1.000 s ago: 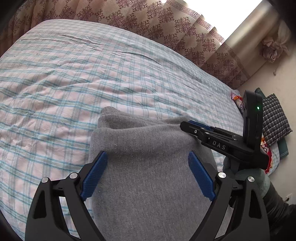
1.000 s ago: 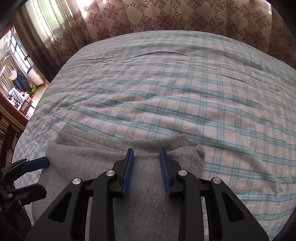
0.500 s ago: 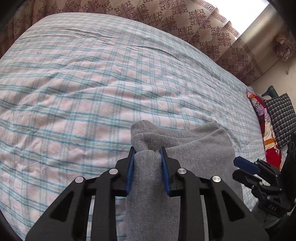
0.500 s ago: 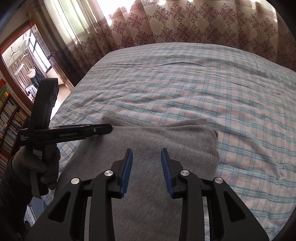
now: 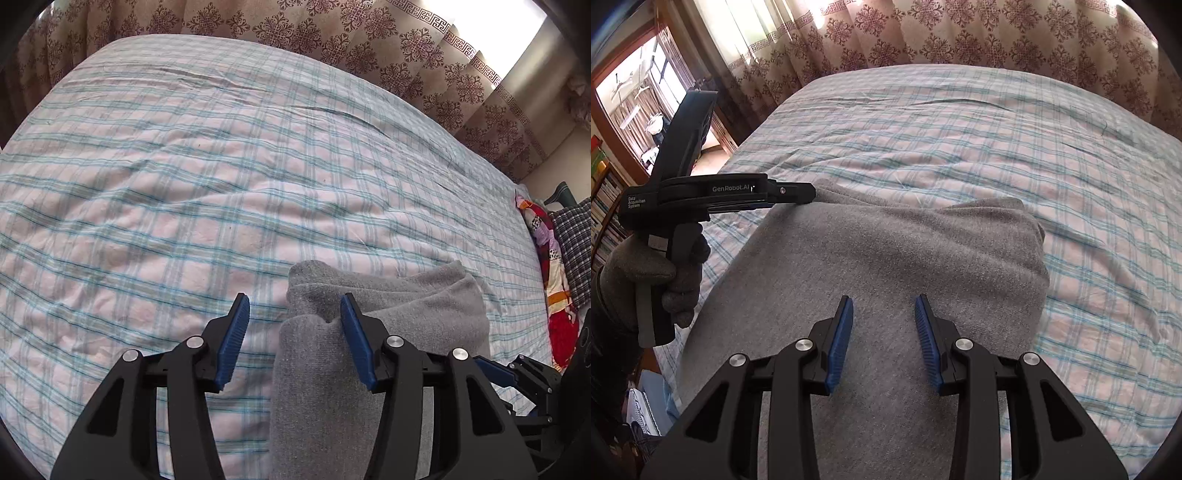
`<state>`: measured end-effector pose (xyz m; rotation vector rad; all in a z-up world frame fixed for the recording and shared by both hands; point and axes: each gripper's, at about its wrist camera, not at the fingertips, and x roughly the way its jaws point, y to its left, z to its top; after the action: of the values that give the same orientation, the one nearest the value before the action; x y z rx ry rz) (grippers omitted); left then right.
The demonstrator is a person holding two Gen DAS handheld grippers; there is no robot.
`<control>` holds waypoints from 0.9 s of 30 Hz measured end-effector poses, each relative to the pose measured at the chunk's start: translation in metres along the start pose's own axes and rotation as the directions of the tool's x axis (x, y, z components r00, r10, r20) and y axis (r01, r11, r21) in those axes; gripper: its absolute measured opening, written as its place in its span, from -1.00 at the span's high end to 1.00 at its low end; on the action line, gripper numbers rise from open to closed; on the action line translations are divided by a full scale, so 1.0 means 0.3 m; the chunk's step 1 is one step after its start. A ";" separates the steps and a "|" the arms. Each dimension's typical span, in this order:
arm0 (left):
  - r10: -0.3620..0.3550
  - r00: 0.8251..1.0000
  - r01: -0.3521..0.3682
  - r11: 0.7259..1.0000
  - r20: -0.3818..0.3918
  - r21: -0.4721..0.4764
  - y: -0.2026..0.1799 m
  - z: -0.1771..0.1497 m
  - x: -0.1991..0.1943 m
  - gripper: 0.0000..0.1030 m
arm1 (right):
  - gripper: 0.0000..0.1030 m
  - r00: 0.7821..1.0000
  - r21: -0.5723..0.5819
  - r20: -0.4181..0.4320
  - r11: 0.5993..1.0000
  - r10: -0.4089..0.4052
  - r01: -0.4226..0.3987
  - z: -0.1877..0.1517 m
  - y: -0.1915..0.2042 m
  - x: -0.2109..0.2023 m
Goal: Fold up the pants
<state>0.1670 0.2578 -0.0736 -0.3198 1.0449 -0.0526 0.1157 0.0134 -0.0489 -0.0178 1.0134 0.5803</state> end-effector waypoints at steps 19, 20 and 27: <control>0.111 0.994 -0.110 0.974 0.004 0.200 -0.119 -0.437 -0.232 -0.29 | 0.08 0.998 -0.145 -0.066 0.989 -0.009 0.000 -0.281 0.029 -0.190; 0.114 0.993 -0.113 0.973 0.005 0.200 -0.116 -0.454 -0.226 -0.30 | 0.07 0.997 -0.137 -0.076 0.991 -0.009 -0.001 -0.291 0.026 -0.181; 0.126 0.991 -0.130 0.978 0.037 0.164 -0.089 -0.481 -0.208 -0.55 | -0.03 0.996 -0.097 -0.091 0.995 -0.008 -0.001 -0.324 -0.002 -0.134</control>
<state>0.0147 0.2105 -0.0798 -0.1006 1.0260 -0.0195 0.0229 -0.0320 -0.0693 -0.1327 1.0729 0.6295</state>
